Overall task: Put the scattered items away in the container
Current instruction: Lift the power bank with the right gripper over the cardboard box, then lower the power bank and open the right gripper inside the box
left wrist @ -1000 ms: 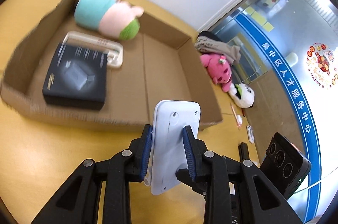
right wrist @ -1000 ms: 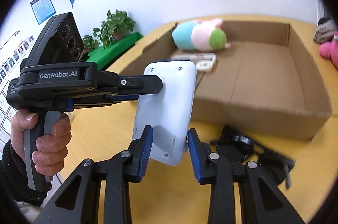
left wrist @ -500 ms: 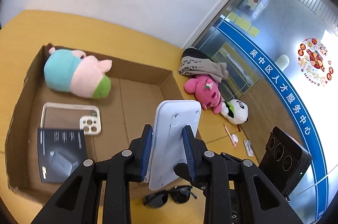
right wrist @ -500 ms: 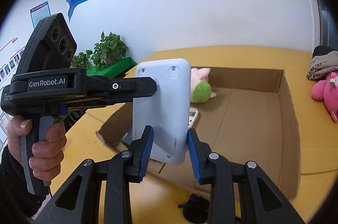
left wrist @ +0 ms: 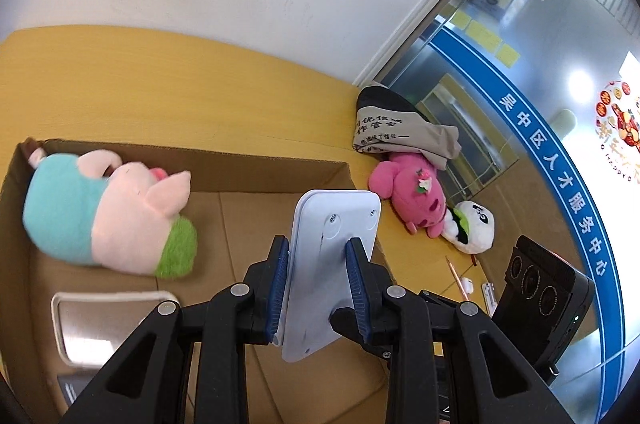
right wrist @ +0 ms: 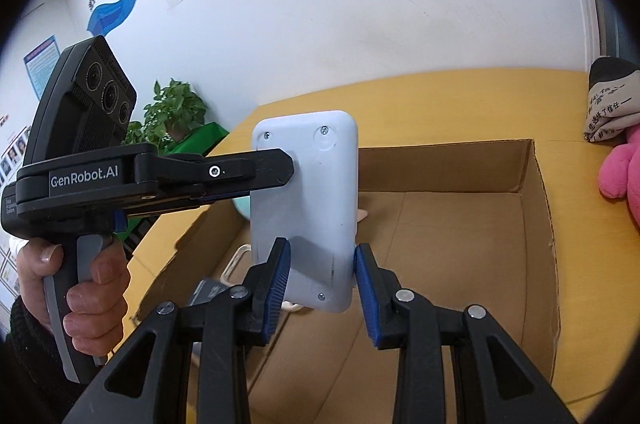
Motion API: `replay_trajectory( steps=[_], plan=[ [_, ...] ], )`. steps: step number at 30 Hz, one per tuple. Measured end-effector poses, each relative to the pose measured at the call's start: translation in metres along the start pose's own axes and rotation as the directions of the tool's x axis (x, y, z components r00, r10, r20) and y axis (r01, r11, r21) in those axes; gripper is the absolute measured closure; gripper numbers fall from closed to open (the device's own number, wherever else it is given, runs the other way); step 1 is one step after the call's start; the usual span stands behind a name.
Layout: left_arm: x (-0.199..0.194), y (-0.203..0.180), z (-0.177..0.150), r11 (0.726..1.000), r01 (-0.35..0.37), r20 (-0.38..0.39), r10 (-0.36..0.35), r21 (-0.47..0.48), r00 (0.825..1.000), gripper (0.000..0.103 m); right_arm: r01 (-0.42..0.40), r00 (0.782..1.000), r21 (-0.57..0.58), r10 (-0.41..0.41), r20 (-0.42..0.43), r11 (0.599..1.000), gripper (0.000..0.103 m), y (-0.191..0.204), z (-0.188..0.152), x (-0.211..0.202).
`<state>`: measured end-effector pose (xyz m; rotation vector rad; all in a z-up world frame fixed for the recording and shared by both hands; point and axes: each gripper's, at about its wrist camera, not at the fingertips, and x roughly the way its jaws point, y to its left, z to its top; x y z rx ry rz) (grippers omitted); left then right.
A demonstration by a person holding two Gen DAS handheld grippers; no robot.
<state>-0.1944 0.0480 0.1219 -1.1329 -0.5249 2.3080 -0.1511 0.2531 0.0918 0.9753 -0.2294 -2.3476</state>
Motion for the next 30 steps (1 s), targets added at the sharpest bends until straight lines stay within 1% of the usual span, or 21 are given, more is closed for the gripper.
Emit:
replay_trajectory(
  steps=[5,8,12,16,19,22,24,27,30],
  plan=[
    [0.036,0.018,0.026,1.000,-0.008,-0.041,0.007,-0.002,0.999,0.073,0.006,0.999,0.031,-0.005,-0.039,1.000,0.072,-0.025,0.021,0.031],
    [0.057,0.033,0.037,0.999,-0.012,-0.075,0.010,-0.030,0.997,0.073,0.008,0.998,0.049,-0.005,-0.070,0.999,0.072,-0.040,0.030,0.052],
    [0.083,0.050,0.042,0.998,-0.033,-0.112,0.026,-0.059,0.993,0.073,0.009,0.992,0.089,0.002,-0.123,0.996,0.072,-0.059,0.034,0.080],
    [0.108,0.068,0.038,0.994,-0.043,-0.160,0.026,-0.103,0.987,0.073,0.026,0.983,0.119,-0.004,-0.186,0.993,0.072,-0.073,0.031,0.102],
    [0.127,0.076,0.032,0.991,-0.066,-0.203,0.041,-0.119,0.978,0.073,0.050,0.972,0.134,-0.017,-0.236,0.990,0.072,-0.082,0.024,0.116],
    [0.140,0.070,0.028,0.991,-0.102,-0.233,0.080,-0.082,0.969,0.073,0.075,0.960,0.156,-0.030,-0.278,0.985,0.071,-0.090,0.018,0.128],
    [0.148,0.069,0.028,0.989,-0.132,-0.247,0.111,-0.071,0.963,0.073,0.088,0.955,0.159,-0.038,-0.294,0.983,0.072,-0.092,0.018,0.131],
    [0.158,0.068,0.030,0.982,-0.171,-0.273,0.143,-0.078,0.951,0.072,0.105,0.948,0.167,-0.048,-0.315,0.980,0.072,-0.093,0.019,0.136],
    [0.162,0.064,0.029,0.977,-0.200,-0.287,0.171,-0.074,0.942,0.070,0.107,0.947,0.181,-0.044,-0.320,0.978,0.072,-0.093,0.018,0.140]
  ],
)
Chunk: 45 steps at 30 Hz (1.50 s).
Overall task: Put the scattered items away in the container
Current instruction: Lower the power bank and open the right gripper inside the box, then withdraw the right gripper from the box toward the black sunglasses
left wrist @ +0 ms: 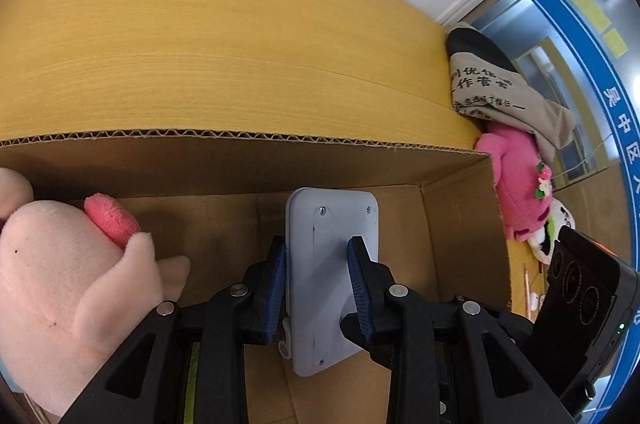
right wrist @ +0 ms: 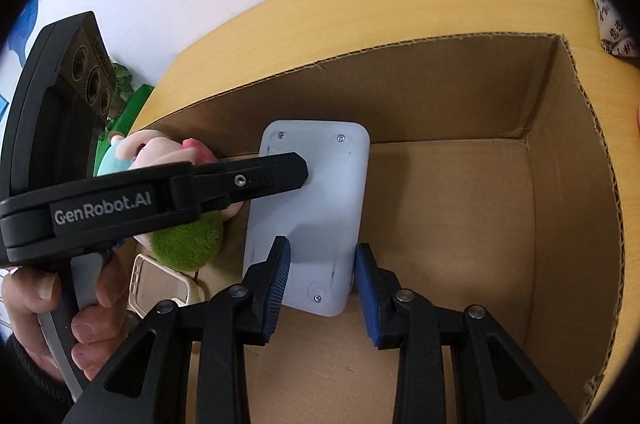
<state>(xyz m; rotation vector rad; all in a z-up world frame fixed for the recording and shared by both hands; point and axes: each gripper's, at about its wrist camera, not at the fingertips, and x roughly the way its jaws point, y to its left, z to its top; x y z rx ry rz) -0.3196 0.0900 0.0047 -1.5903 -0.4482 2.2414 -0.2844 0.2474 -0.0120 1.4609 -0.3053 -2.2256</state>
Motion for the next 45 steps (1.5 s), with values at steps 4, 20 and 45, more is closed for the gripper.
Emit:
replay_trajectory(
  steps=[4,20,45],
  plan=[
    [-0.001,-0.005,-0.001,0.999,-0.041,-0.007,0.041,0.012,0.999,0.072,-0.003,1.000,0.007,0.003,0.015,1.000,0.071,-0.002,0.004,-0.001],
    [-0.186,-0.022,-0.079,0.964,-0.262,0.515,0.200,0.049,0.833,0.009,0.111,0.958,-0.124,-0.074,0.276,0.986,0.017,0.064,-0.050,-0.119],
    [-0.255,-0.034,-0.304,0.864,-0.503,0.668,0.387,-0.022,0.635,0.000,0.332,0.876,-0.221,-0.212,0.434,0.917,0.001,0.131,-0.183,-0.206]
  ],
)
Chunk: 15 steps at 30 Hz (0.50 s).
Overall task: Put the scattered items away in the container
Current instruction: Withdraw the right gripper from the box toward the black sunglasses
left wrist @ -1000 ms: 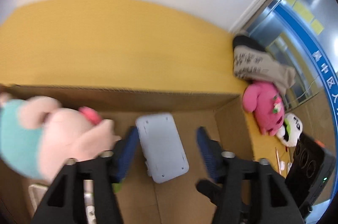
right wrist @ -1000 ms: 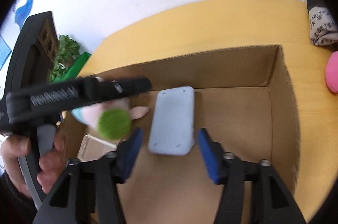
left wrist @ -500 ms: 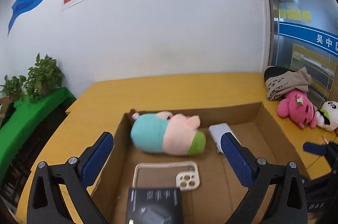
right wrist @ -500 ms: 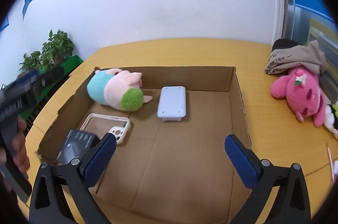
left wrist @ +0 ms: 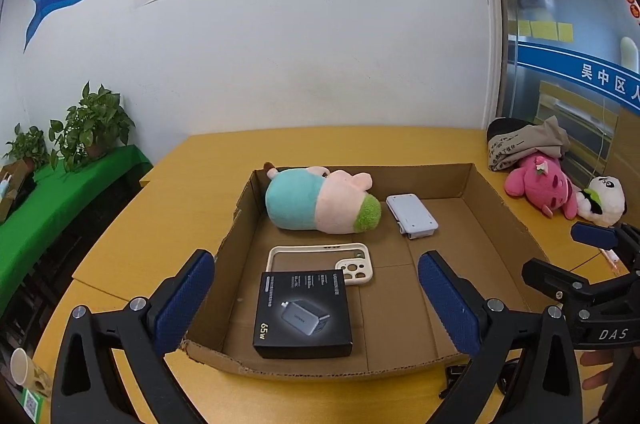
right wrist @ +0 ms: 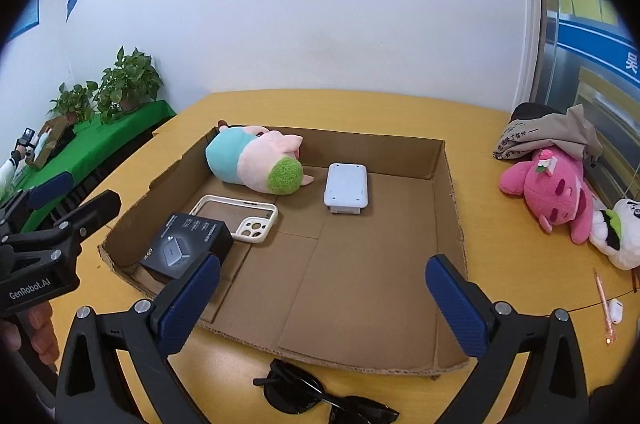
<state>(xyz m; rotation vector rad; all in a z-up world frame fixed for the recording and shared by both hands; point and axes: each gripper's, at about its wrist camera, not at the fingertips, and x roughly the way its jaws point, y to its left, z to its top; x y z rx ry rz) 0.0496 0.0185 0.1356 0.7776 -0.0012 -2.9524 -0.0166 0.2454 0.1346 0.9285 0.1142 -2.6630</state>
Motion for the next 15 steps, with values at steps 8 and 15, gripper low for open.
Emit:
replay_trajectory(
  steps=[8,15],
  plan=[
    [0.000,-0.006,-0.004,1.000,0.025,-0.002,-0.025,-0.013,1.000,0.000,0.002,1.000,0.006,-0.002,-0.029,1.000,0.001,-0.005,-0.012,-0.001],
    [0.012,-0.011,-0.021,0.991,0.129,-0.103,-0.131,-0.031,0.986,0.000,-0.059,0.994,0.034,0.062,-0.095,0.998,0.001,-0.033,-0.032,0.005]
  ],
)
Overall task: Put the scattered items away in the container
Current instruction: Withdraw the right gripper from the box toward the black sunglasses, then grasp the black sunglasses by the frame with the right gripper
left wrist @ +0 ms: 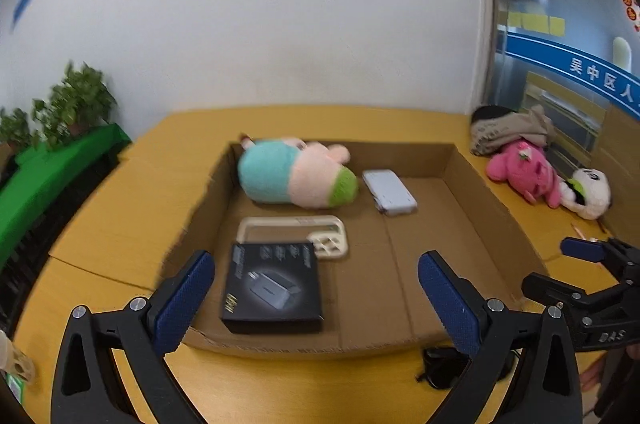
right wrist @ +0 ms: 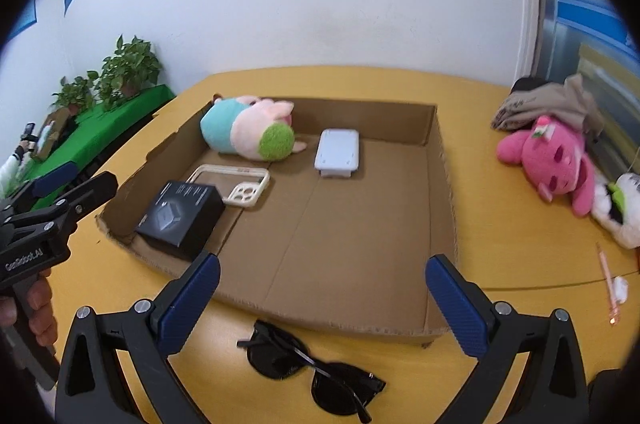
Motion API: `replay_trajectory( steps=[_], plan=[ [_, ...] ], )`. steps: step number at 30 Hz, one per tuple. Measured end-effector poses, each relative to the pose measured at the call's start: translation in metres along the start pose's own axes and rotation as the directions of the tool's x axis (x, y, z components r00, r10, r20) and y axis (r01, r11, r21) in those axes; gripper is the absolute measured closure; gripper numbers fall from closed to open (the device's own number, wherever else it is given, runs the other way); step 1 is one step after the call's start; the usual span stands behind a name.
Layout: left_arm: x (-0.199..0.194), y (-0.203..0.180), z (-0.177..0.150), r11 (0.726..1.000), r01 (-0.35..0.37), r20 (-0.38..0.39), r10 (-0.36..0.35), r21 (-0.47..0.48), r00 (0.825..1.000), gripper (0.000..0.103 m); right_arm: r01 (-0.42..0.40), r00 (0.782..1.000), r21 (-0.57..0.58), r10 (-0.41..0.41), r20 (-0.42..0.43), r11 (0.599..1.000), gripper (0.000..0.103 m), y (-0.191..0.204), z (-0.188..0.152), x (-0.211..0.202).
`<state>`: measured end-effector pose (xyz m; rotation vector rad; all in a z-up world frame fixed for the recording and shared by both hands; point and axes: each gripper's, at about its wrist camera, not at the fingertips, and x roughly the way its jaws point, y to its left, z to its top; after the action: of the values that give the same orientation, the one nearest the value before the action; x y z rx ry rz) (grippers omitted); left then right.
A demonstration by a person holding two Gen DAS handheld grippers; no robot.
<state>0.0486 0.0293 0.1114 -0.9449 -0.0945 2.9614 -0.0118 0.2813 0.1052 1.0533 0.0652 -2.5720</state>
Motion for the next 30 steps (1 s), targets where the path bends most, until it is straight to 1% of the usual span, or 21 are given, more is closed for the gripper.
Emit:
replay_trajectory(
  steps=[2,5,7,8,10,11,13,16,17,19,21,24,27,30],
  plan=[
    [0.002,0.001,-0.008,0.999,0.031,-0.024,-0.031,-0.015,0.999,0.000,-0.007,0.999,-0.004,0.006,-0.036,1.000,0.001,-0.015,-0.012,0.002],
    [0.009,0.000,-0.023,0.998,0.054,-0.070,-0.055,-0.020,0.996,0.000,-0.060,0.994,0.004,0.060,-0.094,0.998,0.001,-0.038,-0.032,0.006],
    [0.015,0.000,-0.035,0.998,0.060,-0.106,-0.062,-0.025,0.992,0.000,-0.103,0.985,-0.013,0.100,-0.141,0.995,0.001,-0.051,-0.048,0.011],
    [0.018,0.000,-0.040,0.998,0.064,-0.123,-0.067,-0.030,0.990,0.000,-0.134,0.979,-0.017,0.129,-0.159,0.991,0.001,-0.054,-0.054,0.013],
    [0.024,0.000,-0.050,0.996,0.077,-0.158,-0.083,-0.044,0.984,0.000,-0.214,0.957,-0.022,0.205,-0.207,0.977,0.001,-0.056,-0.066,0.020],
    [0.027,0.000,-0.054,0.995,0.083,-0.174,-0.091,-0.049,0.981,0.000,-0.243,0.946,-0.036,0.229,-0.228,0.969,0.001,-0.053,-0.071,0.024],
    [0.030,-0.002,-0.061,0.994,0.092,-0.198,-0.101,-0.055,0.975,0.000,-0.287,0.927,-0.089,0.253,-0.275,0.954,0.001,-0.044,-0.078,0.036],
    [0.035,-0.002,-0.070,0.991,0.113,-0.237,-0.127,-0.072,0.963,0.000,-0.330,0.907,-0.140,0.272,-0.323,0.934,0.001,-0.031,-0.085,0.055],
    [0.037,-0.002,-0.073,0.990,0.116,-0.255,-0.133,-0.081,0.958,0.000,-0.335,0.901,-0.144,0.272,-0.338,0.931,0.001,-0.029,-0.086,0.061],
    [0.040,0.000,-0.077,0.988,0.116,-0.279,-0.139,-0.100,0.950,0.000,-0.320,0.896,-0.161,0.243,-0.373,0.934,0.000,-0.024,-0.089,0.074],
    [0.043,-0.001,-0.081,0.986,0.128,-0.296,-0.155,-0.110,0.942,0.000,-0.320,0.895,-0.195,0.229,-0.382,0.927,0.000,-0.016,-0.090,0.076],
    [0.048,-0.003,-0.086,0.983,0.138,-0.315,-0.170,-0.122,0.934,0.000,-0.328,0.884,-0.217,0.217,-0.414,0.920,0.000,-0.002,-0.097,0.072],
    [0.056,-0.006,-0.090,0.978,0.161,-0.337,-0.198,-0.136,0.920,0.000,-0.306,0.882,-0.267,0.167,-0.440,0.914,0.000,0.019,-0.110,0.063],
    [0.064,-0.011,-0.092,0.974,0.174,-0.359,-0.215,-0.143,0.908,0.000,-0.303,0.877,-0.257,0.163,-0.453,0.918,0.000,0.033,-0.118,0.055]
  ],
)
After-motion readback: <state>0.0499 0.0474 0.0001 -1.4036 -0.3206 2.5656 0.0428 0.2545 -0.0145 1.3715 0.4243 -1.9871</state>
